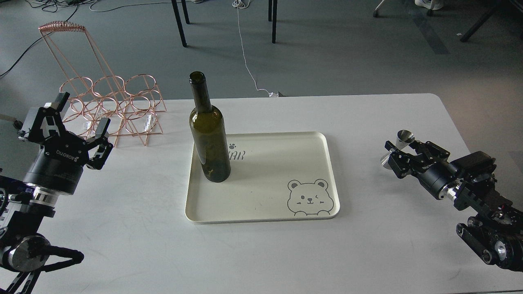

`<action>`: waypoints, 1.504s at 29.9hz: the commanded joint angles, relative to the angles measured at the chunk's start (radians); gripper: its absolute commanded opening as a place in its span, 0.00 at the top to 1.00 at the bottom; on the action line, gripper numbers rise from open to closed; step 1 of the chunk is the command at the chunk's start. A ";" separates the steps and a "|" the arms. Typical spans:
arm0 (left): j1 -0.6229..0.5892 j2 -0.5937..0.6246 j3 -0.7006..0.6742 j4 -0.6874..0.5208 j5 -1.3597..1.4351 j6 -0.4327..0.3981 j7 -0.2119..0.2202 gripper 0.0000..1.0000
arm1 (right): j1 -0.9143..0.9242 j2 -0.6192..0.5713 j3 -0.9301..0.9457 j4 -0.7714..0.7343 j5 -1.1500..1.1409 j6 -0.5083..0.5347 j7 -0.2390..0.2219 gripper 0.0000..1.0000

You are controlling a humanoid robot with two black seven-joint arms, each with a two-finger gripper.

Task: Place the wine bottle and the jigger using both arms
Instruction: 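Lift the jigger off the tray and pull the right gripper back, then move the left gripper toward the green wine bottle's neck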

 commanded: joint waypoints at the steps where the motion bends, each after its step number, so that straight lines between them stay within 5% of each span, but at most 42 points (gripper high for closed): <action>1: 0.000 -0.001 0.000 0.000 0.000 0.000 0.000 0.02 | -0.023 -0.017 0.000 0.028 0.000 0.000 0.000 0.04; 14: 0.000 -0.001 -0.002 -0.003 0.000 -0.004 0.000 0.02 | -0.288 -0.358 0.018 0.370 0.020 -0.006 0.000 0.03; 21: 0.000 0.029 0.006 -0.060 0.012 -0.004 0.006 0.02 | -0.359 -0.514 0.001 0.762 0.438 0.067 0.000 0.02; 25: 0.000 0.066 0.008 -0.103 0.061 -0.006 0.000 0.02 | -0.312 -0.489 0.017 0.859 0.697 0.181 0.000 0.02; 30: 0.000 0.114 0.006 -0.172 0.243 -0.006 -0.062 0.02 | -0.149 -0.364 0.004 0.823 1.054 0.276 0.000 0.02; 35: 0.001 0.152 0.008 -0.225 0.481 -0.006 -0.062 0.02 | -0.058 -0.236 0.006 0.728 1.380 0.434 0.000 0.02; 39: 0.001 0.201 0.008 -0.275 0.740 0.002 -0.062 0.02 | -0.038 -0.116 0.006 0.585 1.430 0.497 0.000 0.02; 45: -0.089 0.299 0.009 -0.281 1.055 0.075 -0.062 0.02 | -0.058 -0.076 -0.023 0.569 1.426 0.502 0.000 0.02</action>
